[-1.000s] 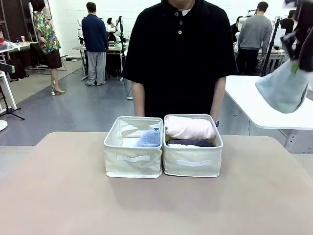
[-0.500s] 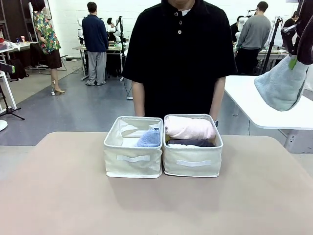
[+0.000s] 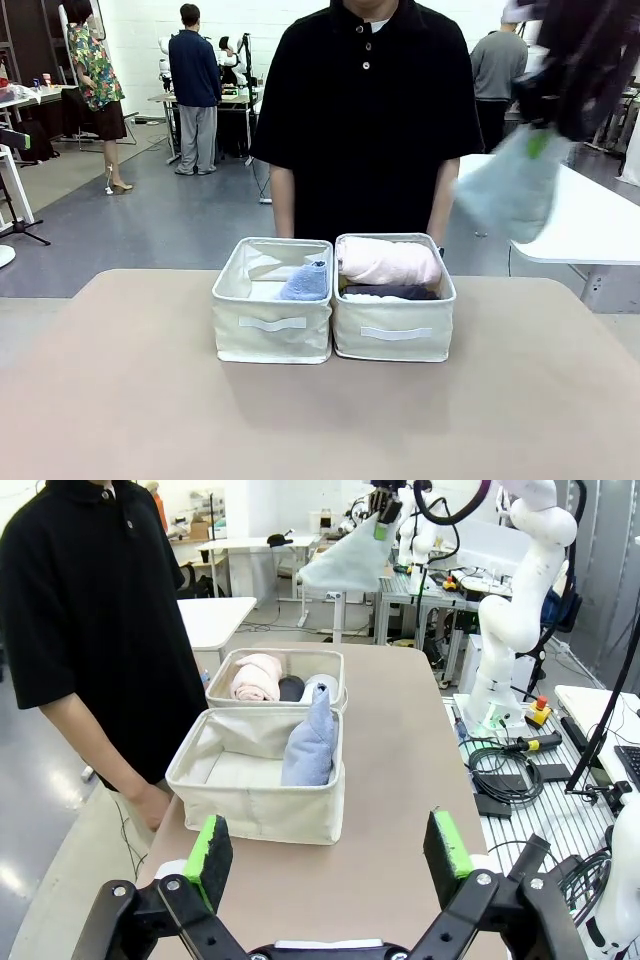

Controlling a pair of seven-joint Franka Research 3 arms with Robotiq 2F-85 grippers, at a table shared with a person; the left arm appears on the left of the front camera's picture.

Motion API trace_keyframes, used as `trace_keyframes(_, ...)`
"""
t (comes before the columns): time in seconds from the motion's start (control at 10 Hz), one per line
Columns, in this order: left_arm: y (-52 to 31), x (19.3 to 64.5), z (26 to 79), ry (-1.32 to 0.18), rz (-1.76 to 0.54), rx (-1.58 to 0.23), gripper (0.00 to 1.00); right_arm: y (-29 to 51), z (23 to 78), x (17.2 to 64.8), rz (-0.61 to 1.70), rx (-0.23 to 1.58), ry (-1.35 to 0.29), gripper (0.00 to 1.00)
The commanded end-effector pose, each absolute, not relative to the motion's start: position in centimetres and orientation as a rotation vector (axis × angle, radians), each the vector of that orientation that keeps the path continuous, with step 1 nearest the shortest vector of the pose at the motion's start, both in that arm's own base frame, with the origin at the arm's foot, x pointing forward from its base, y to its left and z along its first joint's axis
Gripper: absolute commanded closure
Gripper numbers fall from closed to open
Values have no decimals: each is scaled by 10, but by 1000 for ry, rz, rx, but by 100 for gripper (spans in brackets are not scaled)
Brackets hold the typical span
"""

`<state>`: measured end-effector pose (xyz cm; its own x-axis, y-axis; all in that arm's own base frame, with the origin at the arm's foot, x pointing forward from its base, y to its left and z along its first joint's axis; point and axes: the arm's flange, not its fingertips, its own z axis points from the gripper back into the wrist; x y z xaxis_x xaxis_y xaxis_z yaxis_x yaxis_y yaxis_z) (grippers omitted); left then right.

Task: Sort the towels based on their folding style.
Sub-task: Pick up another triangle-folded towel from the table and place it in the left Fabric basket.

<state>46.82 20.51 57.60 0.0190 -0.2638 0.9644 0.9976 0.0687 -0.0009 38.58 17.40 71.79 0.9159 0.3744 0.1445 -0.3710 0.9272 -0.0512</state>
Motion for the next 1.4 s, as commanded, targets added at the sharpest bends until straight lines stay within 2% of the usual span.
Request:
trace_keyframes(0.0, 205, 466, 576, -1029, -1284, -963, 0, 225, 728, 405, 884, 29, -51, 80)
trace_keyframes(0.3, 205, 466, 576, -1029, -1284, -963, 0, 278, 721, 426, 1254, 99, -46, 80)
trace_keyframes(0.5, 205, 466, 576, -1029, -1284, -963, 0, 300, 718, 437, 1352, 113, -41, 80)
trace_keyframes(0.8, 205, 466, 576, -1029, -1284, -963, 0, 311, 708, 439, 1313, 51, -82, 80)
trace_keyframes(0.9, 205, 466, 576, -1029, -1284, -963, 0, 309, 703, 440, 1369, 105, -60, 80)
trace_keyframes(1.3, 205, 466, 576, -1029, -1284, -963, 0, 311, 701, 440, 1363, 96, -59, 80)
